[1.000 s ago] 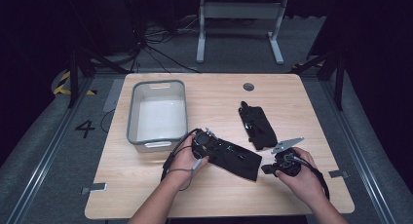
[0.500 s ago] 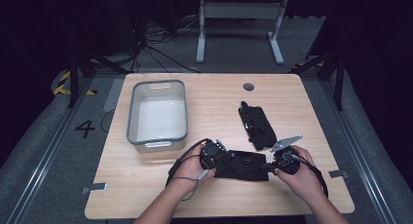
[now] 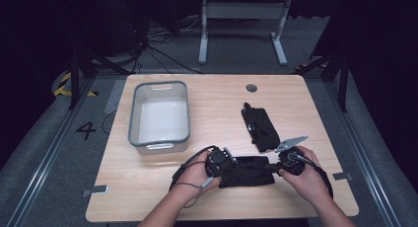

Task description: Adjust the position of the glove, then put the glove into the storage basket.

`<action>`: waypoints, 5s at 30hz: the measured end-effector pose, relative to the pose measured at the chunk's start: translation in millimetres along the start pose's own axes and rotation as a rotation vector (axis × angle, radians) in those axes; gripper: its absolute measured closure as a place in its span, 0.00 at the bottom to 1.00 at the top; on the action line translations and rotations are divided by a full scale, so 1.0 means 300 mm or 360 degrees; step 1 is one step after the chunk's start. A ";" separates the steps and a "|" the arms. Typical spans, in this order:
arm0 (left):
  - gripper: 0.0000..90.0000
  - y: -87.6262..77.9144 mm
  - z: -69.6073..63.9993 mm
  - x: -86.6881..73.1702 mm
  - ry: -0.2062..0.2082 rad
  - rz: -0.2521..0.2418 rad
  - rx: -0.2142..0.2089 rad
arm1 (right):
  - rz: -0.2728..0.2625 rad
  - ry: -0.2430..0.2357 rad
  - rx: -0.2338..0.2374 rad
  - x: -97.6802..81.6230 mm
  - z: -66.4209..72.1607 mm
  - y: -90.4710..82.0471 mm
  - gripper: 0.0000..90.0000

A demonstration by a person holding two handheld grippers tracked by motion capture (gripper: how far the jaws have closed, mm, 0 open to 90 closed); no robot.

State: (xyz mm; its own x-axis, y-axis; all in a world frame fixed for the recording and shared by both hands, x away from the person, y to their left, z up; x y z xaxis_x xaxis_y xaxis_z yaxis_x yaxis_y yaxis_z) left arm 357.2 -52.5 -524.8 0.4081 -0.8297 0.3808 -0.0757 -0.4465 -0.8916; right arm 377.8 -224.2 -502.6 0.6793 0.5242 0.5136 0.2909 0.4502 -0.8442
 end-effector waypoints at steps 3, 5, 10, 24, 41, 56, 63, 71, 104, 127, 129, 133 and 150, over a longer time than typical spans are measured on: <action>0.88 -0.017 -0.002 0.009 0.0000 -0.0036 0.0016 | -0.0011 0.0001 -0.0002 0.003 0.000 -0.007 1.00; 0.82 -0.034 -0.006 0.018 -0.0006 -0.0080 0.0008 | -0.0018 0.0004 -0.0006 0.004 -0.002 -0.013 1.00; 0.75 -0.095 0.003 0.014 -0.0018 -0.0133 0.0035 | -0.0044 0.0014 -0.0010 0.010 -0.013 -0.030 1.00; 0.67 -0.238 0.075 -0.071 -0.0142 -0.0190 0.0152 | -0.0063 0.0075 -0.0005 0.064 -0.056 -0.037 0.98; 0.64 -0.315 0.118 -0.208 -0.0326 -0.0247 0.0226 | -0.0105 0.0247 -0.0099 0.191 -0.247 -0.012 0.97; 0.59 -0.338 0.159 -0.290 -0.0448 -0.0256 0.0283 | -0.0093 0.0479 -0.0234 0.239 -0.438 0.066 0.86; 0.59 -0.343 0.166 -0.287 -0.0453 -0.0274 0.0283 | -0.0067 0.0545 -0.0280 0.239 -0.489 0.090 0.79; 0.59 -0.325 0.167 -0.270 -0.0427 -0.0254 0.0274 | -0.0024 0.0613 -0.0295 0.237 -0.504 0.122 0.69; 0.59 -0.309 0.166 -0.245 -0.0387 -0.0248 0.0292 | -0.0215 0.0371 -0.0324 0.335 -0.390 -0.018 0.96; 0.59 -0.289 0.167 -0.220 -0.0359 -0.0226 0.0276 | -0.0214 0.0018 -0.0378 0.271 -0.168 -0.184 0.97; 0.59 -0.289 0.166 -0.221 -0.0364 -0.0225 0.0277 | -0.0202 0.0003 -0.0381 0.261 -0.159 -0.178 0.97; 0.59 -0.291 0.165 -0.225 -0.0362 -0.0224 0.0278 | -0.0198 0.0001 -0.0376 0.247 -0.159 -0.173 0.97; 0.59 -0.294 0.160 -0.224 -0.0363 -0.0236 0.0272 | -0.0138 -0.0084 -0.0423 0.224 -0.112 -0.149 0.96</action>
State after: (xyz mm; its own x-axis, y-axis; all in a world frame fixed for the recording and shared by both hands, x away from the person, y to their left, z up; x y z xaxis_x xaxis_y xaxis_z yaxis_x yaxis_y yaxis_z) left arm 380.3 58.7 -483.4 0.5983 -0.6544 0.4624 0.1462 -0.4782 -0.8660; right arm 433.2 -233.5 -435.5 0.6101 0.5322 0.5870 0.5174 0.2934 -0.8039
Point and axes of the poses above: each handheld gripper's, and its own axes: y roughly forward along the jaws, x roughly out of its top, z roughly to its left, the point moved 10 cm from there along y, roughly forward along the jaws, and after that the axes turned 5 degrees about y, right-handed, at the moved point
